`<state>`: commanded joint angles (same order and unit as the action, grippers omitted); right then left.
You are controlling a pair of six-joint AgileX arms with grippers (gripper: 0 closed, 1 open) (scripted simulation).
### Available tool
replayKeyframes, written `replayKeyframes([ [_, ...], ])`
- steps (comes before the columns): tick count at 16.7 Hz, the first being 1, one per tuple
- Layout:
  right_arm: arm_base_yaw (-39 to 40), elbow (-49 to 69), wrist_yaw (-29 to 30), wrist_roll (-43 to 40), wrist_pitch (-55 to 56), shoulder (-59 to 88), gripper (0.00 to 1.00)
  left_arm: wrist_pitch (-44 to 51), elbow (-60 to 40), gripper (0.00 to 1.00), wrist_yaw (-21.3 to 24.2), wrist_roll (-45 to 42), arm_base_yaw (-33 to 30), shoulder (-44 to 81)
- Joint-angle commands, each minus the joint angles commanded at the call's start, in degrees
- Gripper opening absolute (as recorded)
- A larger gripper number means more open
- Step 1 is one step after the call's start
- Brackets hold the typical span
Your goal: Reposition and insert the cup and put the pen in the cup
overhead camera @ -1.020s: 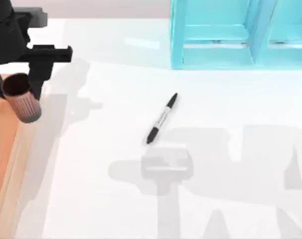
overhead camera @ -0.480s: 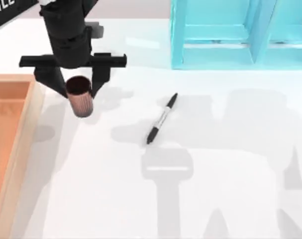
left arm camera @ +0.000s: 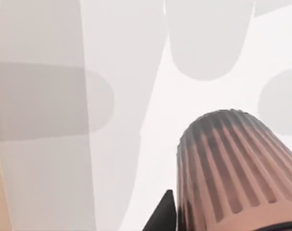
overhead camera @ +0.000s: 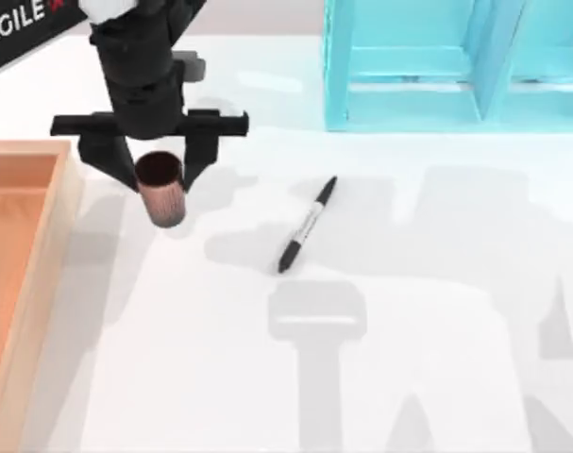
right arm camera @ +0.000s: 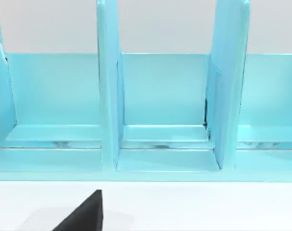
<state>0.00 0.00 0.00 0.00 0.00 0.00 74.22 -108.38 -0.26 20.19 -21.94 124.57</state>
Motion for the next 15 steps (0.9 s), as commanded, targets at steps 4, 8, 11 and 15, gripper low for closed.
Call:
replayKeyframes([
  [4, 0.0, 0.0, 0.0, 0.0, 0.0, 0.0, 1.0, -6.7, 5.7, 0.0, -0.1, 0.1, 0.0, 0.4],
  [8, 0.0, 0.0, 0.0, 0.0, 0.0, 0.0, 1.0, -7.5, 6.5, 0.0, 0.0, 0.1, -0.1, 0.6],
  [11, 0.0, 0.0, 0.0, 0.0, 0.0, 0.0, 1.0, -7.5, 6.5, 0.15, 0.0, 0.1, -0.1, 0.6],
  [15, 0.0, 0.0, 0.0, 0.0, 0.0, 0.0, 1.0, -7.5, 6.5, 0.45, 0.0, 0.1, -0.1, 0.6],
])
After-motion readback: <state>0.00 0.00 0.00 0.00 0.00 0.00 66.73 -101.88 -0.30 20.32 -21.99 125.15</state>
